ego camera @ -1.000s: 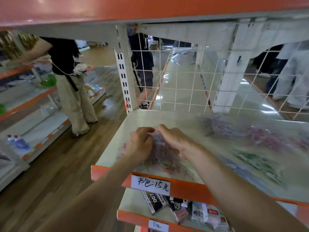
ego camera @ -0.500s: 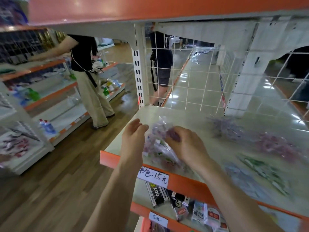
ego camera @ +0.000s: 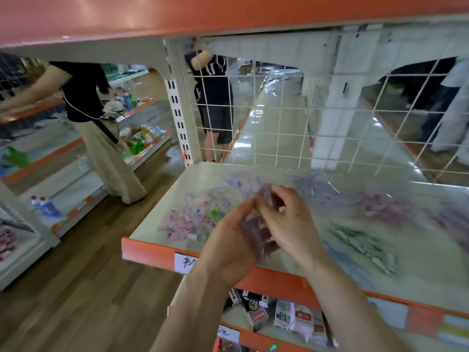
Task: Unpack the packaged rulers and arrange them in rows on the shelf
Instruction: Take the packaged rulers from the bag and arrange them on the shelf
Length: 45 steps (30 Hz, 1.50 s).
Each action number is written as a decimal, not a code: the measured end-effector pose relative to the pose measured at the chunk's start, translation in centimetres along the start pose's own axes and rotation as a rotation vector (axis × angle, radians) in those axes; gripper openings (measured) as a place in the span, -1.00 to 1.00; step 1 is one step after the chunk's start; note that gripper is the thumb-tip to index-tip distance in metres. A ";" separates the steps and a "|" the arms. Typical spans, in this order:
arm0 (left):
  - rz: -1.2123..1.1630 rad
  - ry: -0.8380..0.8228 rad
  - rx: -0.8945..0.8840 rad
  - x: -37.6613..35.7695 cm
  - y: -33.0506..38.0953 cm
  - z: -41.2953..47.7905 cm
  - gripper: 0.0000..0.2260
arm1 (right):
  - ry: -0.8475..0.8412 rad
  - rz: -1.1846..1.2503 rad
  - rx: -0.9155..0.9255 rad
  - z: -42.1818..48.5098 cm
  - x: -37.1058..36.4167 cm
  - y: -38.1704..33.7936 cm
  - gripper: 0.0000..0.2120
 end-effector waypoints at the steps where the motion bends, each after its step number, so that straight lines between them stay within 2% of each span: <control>1: -0.014 -0.019 -0.001 -0.5 -0.1 0.1 -0.69 | 0.000 -0.022 -0.014 0.1 0.6 0.3 -0.78; 4: -0.022 -0.003 -0.033 -0.9 -0.7 0.8 -0.74 | 0.003 -0.038 -0.100 0.2 1.7 1.7 -0.61; 9: -0.048 0.063 -0.042 -1.0 -1.2 1.7 -0.85 | 0.045 0.077 -0.214 0.2 3.1 4.3 -0.68; 13: -0.058 0.140 0.015 -0.7 -2.0 2.7 -0.88 | 0.126 0.149 -0.209 0.8 5.4 4.3 -0.96; 17: -0.070 0.225 0.010 0.2 -1.8 3.4 -0.87 | 0.251 0.251 -0.322 1.9 8.2 5.5 -0.81; 21: -0.118 0.279 -0.025 0.6 -1.2 3.5 -0.88 | 0.356 0.434 -0.445 3.7 10.0 6.8 -0.83; 24: -0.120 0.285 -0.027 0.5 -1.0 3.4 -0.90 | 0.382 0.473 -0.508 5.7 10.7 7.7 -0.80; 27: -0.095 0.294 -0.025 0.2 -0.9 3.3 -0.88 | 0.332 0.422 -0.567 7.5 10.8 9.0 -0.83; 29: -0.083 0.270 -0.020 -0.2 -0.9 3.4 -0.88 | 0.309 0.322 -0.542 7.9 11.2 8.9 -0.85; 32: -0.046 0.170 -0.017 -1.3 -1.0 3.2 -0.87 | 0.329 0.215 -0.406 6.5 12.3 7.2 -0.63; 35: -0.003 0.095 -0.005 -2.4 -1.4 3.0 -0.80 | 0.169 0.205 -0.249 4.1 10.2 3.9 -0.83; 37: 0.045 0.031 0.019 -3.4 -1.7 2.6 -0.81 | 0.022 0.173 -0.192 2.9 8.2 2.4 -0.89; 39: 0.128 -0.043 0.042 -4.2 -2.1 2.2 -0.82 | -0.022 0.236 -0.190 2.5 7.2 1.6 -0.91; 42: 0.157 -0.121 0.060 -4.9 -2.4 1.7 -0.84 | 0.021 0.354 -0.238 2.2 7.0 1.4 -0.95; 45: 0.134 -0.114 0.057 -4.9 -2.6 1.4 -0.89 | 0.023 0.368 -0.274 1.9 6.8 1.5 -0.92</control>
Point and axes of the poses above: each hand's wrist, its own z-axis towards the middle knuckle, its own x-axis out of the back of the hand, y = z × x, the point moved 7 cm from there along z, towards the middle knuckle, and after that the axes turned 10 degrees about y, right-handed, at the moved point
